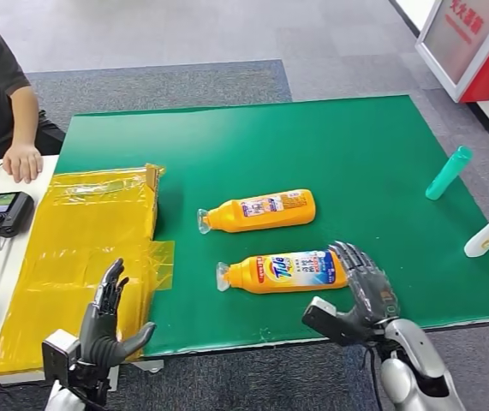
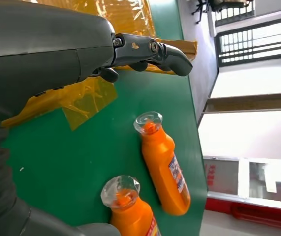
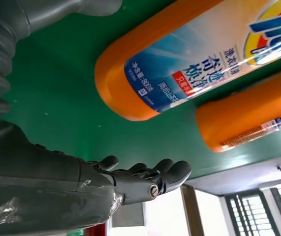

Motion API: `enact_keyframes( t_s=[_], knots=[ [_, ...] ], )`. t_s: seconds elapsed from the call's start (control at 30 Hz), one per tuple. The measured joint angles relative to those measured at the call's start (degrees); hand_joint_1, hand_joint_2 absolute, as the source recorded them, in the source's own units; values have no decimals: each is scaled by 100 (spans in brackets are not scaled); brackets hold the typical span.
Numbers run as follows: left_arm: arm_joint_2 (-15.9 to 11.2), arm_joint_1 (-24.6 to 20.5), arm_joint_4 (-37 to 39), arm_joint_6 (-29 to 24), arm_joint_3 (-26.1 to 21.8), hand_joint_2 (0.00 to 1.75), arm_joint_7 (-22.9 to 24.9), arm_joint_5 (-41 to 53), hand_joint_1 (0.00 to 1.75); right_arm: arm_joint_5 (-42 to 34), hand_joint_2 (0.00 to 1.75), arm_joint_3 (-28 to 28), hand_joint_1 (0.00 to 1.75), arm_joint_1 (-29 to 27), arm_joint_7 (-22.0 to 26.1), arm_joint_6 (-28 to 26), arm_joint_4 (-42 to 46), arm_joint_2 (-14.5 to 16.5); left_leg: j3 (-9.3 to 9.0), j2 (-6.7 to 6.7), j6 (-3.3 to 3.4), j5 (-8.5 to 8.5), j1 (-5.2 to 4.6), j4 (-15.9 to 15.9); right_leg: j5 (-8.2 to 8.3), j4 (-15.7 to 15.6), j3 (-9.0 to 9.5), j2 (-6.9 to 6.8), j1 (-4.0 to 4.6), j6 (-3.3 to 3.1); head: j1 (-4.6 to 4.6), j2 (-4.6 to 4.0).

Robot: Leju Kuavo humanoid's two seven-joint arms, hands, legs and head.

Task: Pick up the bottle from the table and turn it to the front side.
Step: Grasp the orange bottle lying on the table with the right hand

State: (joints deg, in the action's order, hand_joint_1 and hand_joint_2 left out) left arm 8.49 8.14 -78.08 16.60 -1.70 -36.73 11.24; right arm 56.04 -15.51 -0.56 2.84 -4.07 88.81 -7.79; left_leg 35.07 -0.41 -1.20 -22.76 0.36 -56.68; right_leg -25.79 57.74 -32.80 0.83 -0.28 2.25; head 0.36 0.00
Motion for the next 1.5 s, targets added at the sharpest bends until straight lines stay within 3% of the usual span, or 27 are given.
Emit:
enact_keyframes(
  t_s=[0.27,0.7,0.83,1.0,1.23,1.37,1.5],
  knots=[
    [-15,-293,483,207,-229,175,-96,-27,0,37,175,-557,0,1379,-312,976,-1082,-234,0,0,3,20,-1,0,20,1,0,0,-1,5,0,0],
    [-26,-508,823,196,-348,175,-179,101,0,-567,175,-1773,0,2797,-549,1724,-2745,-49,3,-1,1,22,0,0,20,3,-1,-1,0,3,-1,0],
    [-31,-540,875,189,-352,175,-186,120,0,-720,175,-2052,154,3080,-567,1922,-3213,19,1,-1,1,22,0,0,20,2,-1,0,0,3,-1,0],
    [-43,-566,929,173,-352,175,-187,130,0,-827,175,-2304,175,3369,-544,2021,-3643,43,-4,0,1,23,0,0,21,2,4,-1,0,3,-1,0],
    [-61,-577,985,131,-355,175,-188,143,0,-1034,175,-2493,175,3556,-446,2096,-3862,21,-10,0,3,25,0,0,25,1,8,0,0,4,-1,0],
    [-68,-532,991,115,-406,175,-198,143,0,-1257,175,-2538,175,3388,-486,1826,-3568,-157,-8,-1,3,25,0,-1,26,1,7,-3,-1,6,-1,0],
    [-75,-418,971,171,-484,175,-207,147,0,-1377,175,-2459,175,2850,-525,1431,-2763,-453,0,-3,5,21,-1,-1,22,1,2,-3,-1,5,0,0]
  ],
)
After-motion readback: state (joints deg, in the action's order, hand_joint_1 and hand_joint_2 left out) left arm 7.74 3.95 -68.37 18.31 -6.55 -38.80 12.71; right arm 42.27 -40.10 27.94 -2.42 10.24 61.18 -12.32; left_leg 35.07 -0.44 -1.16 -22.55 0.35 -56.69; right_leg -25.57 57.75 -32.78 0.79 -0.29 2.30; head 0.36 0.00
